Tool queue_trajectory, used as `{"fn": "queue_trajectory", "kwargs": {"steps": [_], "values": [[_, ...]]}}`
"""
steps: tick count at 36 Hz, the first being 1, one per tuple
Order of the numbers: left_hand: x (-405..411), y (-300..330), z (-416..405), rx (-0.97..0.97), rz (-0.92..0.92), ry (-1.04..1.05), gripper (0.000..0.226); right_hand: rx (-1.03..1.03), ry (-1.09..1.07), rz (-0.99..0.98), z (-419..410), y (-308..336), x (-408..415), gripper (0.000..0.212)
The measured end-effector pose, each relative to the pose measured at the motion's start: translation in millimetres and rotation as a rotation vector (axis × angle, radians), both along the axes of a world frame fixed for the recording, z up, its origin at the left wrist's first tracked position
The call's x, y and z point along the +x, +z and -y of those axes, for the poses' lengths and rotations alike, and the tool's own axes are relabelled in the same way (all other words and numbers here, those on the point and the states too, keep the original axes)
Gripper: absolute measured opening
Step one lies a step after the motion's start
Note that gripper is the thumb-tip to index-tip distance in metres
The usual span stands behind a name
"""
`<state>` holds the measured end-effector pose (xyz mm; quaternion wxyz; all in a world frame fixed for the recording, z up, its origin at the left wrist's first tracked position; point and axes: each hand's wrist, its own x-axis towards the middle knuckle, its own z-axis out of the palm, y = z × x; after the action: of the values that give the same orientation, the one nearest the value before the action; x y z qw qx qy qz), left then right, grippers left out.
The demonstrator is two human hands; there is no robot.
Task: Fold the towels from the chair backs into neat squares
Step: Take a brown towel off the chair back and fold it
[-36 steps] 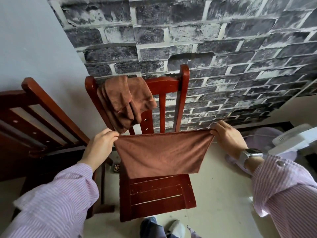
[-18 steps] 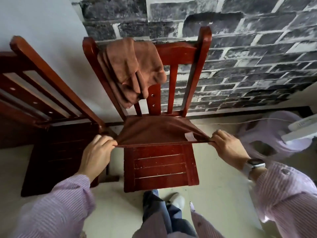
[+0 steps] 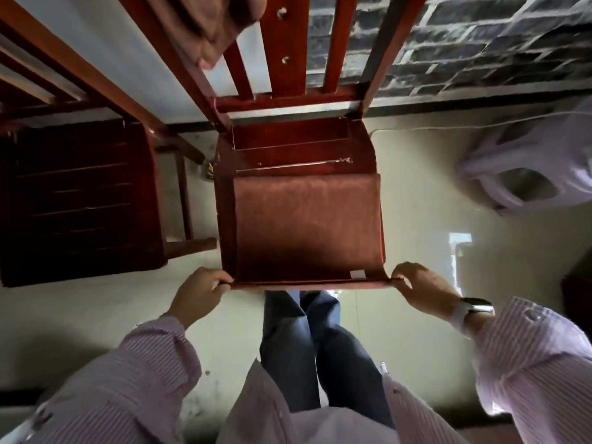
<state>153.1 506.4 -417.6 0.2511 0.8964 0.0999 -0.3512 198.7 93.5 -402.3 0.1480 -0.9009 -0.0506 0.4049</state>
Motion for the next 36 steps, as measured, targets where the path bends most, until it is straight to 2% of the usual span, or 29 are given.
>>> {"fn": "queue_trajectory", "kwargs": {"steps": [6, 8, 13, 20, 26, 36], "values": [[54, -5, 7, -0.224, -0.006, 0.438, 0.012, 0.209, -0.546, 0.082, -20, -11, 43, 0.003], [73, -9, 10, -0.298, 0.012, 0.548, 0.011, 0.259, -0.717, 0.121, -28, -14, 63, 0.006], [117, -39, 11, -0.348, 0.048, 0.749, 0.011, 0.368, -0.981, 0.197, -44, -39, 110, 0.01], [159, -82, 9, -0.255, 0.129, 0.746, 0.02, 0.284, -1.019, 0.278, -56, -87, 151, 0.023], [177, -103, 12, -0.149, 0.225, 0.606, 0.025, 0.216, -1.048, 0.274, -60, -115, 167, 0.024], [183, -116, 16, 0.001, 0.302, 0.501, 0.028, 0.103, -1.017, 0.255, -63, -125, 175, 0.027]]}}
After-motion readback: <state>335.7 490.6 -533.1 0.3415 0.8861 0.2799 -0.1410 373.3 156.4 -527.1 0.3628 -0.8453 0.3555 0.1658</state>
